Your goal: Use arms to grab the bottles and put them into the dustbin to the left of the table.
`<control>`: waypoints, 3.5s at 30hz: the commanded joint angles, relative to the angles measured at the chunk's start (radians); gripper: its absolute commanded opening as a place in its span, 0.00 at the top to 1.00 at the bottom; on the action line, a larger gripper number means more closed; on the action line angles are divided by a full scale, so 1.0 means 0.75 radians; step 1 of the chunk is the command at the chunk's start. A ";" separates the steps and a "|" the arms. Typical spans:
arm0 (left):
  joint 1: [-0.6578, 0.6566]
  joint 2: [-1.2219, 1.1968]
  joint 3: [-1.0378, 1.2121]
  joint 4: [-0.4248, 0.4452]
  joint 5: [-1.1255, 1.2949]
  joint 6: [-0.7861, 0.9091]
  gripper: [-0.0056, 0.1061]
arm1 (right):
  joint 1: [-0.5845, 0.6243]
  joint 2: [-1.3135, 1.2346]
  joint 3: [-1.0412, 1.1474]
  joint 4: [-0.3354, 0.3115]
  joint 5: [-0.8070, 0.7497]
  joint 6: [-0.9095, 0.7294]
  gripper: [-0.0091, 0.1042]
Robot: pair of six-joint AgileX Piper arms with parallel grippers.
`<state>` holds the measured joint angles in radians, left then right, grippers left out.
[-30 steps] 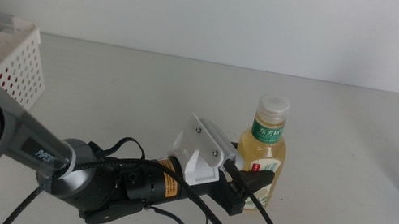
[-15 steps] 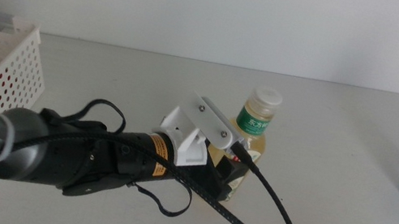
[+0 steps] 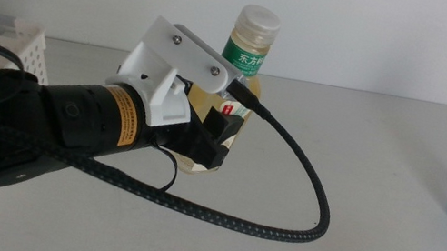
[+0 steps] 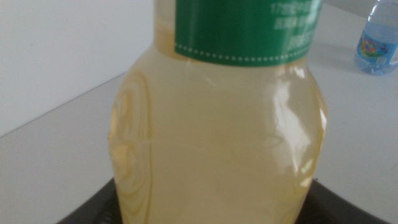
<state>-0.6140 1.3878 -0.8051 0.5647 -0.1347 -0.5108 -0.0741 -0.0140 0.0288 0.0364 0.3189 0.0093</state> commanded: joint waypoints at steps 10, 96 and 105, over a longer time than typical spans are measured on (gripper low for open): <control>-0.002 -0.189 -0.114 -0.188 0.305 -0.006 0.96 | -0.007 -0.028 -0.013 -0.015 -0.099 -0.012 0.25; 1.086 0.579 -1.057 -0.699 1.545 1.129 0.11 | -0.007 -0.028 -0.013 -0.015 -0.099 -0.012 0.25; 1.083 0.442 -1.057 -0.706 1.488 1.107 0.11 | -0.007 -0.028 -0.013 -0.015 -0.099 -0.012 0.25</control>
<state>0.1994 1.7979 -1.5666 0.0489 1.0170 0.3335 -0.0741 -0.0140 0.0288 0.0364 0.3189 0.0093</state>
